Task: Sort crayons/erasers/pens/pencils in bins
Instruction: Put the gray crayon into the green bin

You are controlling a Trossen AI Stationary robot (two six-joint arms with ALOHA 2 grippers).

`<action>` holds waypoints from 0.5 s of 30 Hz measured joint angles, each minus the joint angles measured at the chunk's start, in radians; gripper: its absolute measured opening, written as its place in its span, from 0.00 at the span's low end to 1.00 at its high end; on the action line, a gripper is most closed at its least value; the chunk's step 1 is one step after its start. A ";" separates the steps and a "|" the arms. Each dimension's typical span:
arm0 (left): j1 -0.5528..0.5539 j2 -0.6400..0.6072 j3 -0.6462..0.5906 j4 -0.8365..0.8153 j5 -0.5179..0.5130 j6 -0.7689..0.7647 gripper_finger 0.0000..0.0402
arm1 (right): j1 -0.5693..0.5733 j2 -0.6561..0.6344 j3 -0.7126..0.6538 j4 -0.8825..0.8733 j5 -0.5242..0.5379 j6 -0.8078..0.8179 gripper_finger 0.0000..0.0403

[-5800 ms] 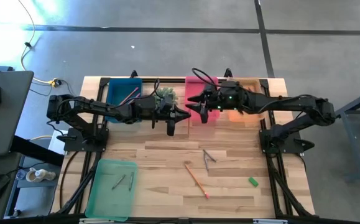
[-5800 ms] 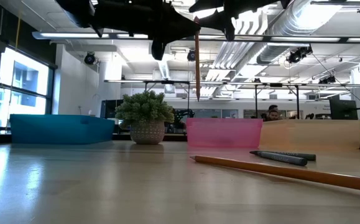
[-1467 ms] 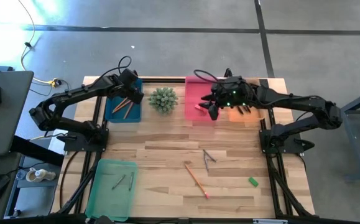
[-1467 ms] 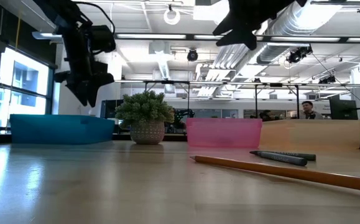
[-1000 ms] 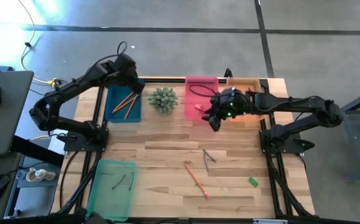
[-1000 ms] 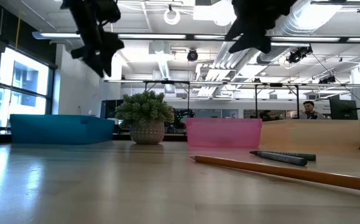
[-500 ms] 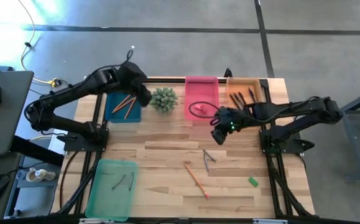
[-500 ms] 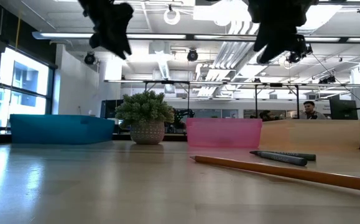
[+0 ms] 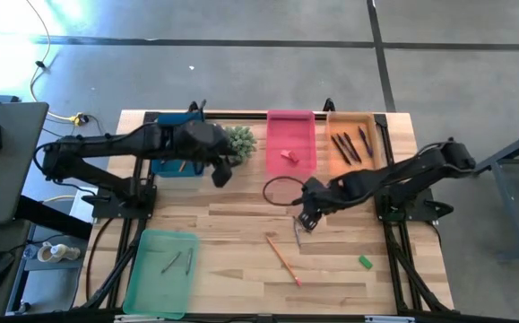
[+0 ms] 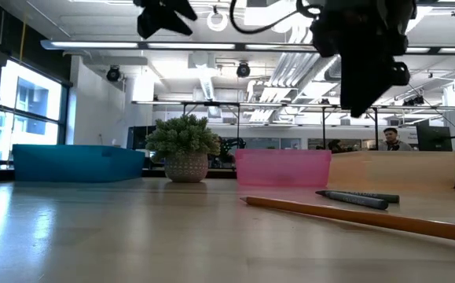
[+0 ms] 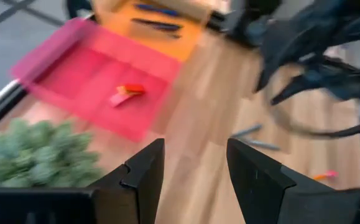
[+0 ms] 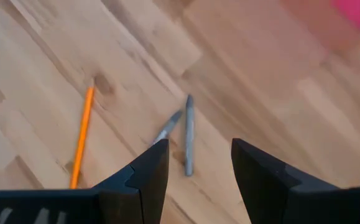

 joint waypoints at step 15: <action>-0.080 -0.008 0.000 -0.126 -0.002 -0.169 0.41 | 0.067 0.197 0.000 0.067 -0.075 0.172 0.41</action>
